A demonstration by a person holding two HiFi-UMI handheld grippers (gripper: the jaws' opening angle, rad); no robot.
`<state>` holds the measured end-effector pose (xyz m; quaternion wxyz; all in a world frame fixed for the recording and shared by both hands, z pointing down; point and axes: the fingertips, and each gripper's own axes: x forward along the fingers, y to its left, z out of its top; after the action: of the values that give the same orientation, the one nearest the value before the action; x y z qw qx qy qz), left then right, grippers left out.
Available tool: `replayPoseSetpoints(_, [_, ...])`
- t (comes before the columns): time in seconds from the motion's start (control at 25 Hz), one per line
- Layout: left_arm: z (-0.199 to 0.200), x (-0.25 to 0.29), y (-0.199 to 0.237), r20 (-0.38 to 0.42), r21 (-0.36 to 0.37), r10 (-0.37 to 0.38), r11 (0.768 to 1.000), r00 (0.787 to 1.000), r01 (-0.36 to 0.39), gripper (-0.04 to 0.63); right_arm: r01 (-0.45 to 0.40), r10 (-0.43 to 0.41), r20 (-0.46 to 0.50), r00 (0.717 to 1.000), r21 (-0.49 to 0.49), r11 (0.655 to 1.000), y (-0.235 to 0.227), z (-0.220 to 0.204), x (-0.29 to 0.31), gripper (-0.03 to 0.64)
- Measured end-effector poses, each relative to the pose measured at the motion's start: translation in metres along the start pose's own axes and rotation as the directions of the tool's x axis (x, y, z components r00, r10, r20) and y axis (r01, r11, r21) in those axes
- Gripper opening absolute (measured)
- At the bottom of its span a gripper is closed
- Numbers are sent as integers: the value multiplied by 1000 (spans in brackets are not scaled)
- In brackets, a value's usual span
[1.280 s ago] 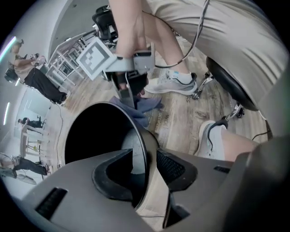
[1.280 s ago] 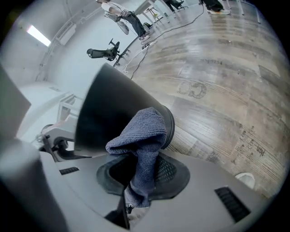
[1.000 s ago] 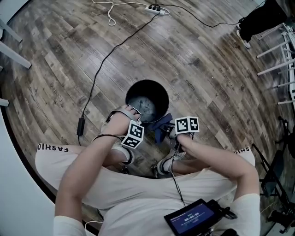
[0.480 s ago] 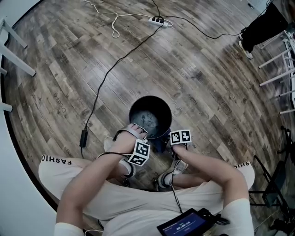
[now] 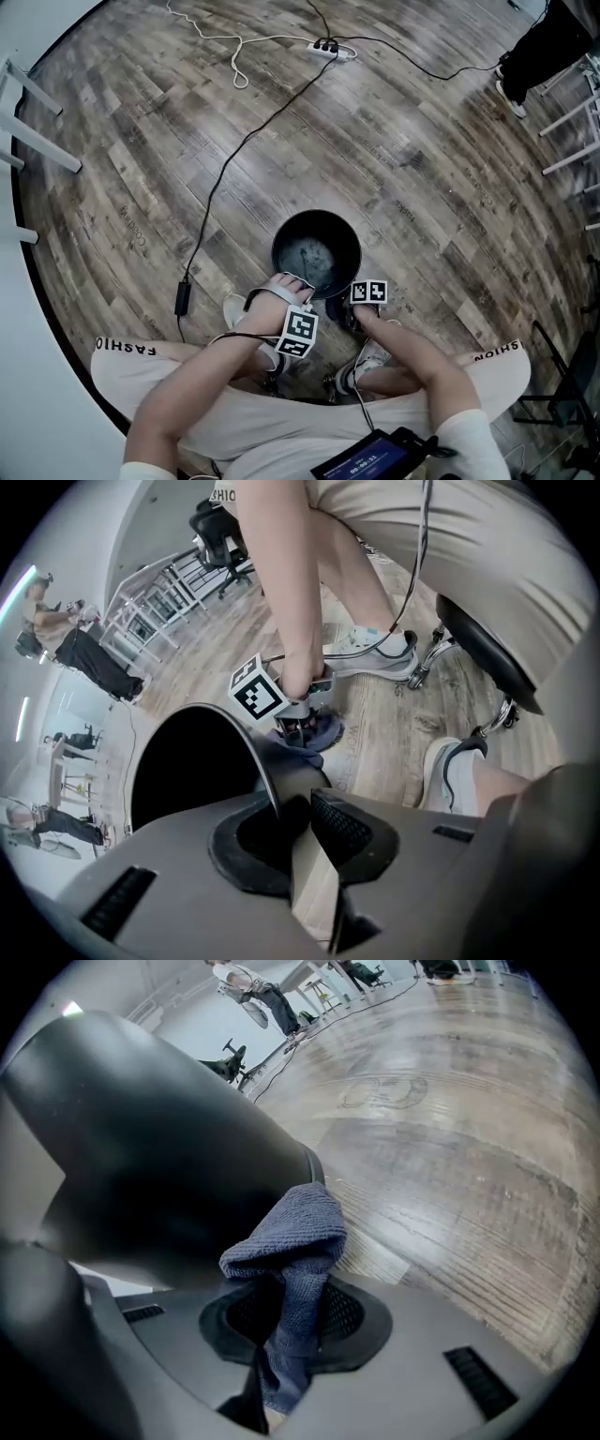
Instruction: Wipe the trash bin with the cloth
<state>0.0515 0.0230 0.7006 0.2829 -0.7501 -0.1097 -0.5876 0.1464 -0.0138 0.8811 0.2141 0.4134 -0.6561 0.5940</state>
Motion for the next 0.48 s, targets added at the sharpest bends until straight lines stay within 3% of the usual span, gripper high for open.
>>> replayPoseSetpoints(0.16, [8, -1, 0, 43, -42, -3, 999, 999, 5, 82, 72, -70, -56, 996, 32, 997, -1, 8, -15, 81])
replayPoseSetpoints(0.2, [13, -6, 0, 77, -74, -10, 997, 997, 15, 122, 84, -82, -47, 996, 41, 996, 1, 15, -25, 81])
replayPoseSetpoints(0.28, [23, -20, 2, 137, -135, -18, 990, 990, 37, 176, 114, -113, -13, 993, 40, 993, -2, 32, -48, 81])
replayPoseSetpoints(0.4, [30, -46, 9, 187, -179, 3, 983, 982, 31, 201, 151, -152, 62, 986, 13, 988, -2, 65, -89, 81])
replayPoseSetpoints(0.48, [40, -73, 17, 280, -248, 18, 967, 960, 54, 206, 154, -151, 135, 979, -14, 988, 10, 92, -121, 81])
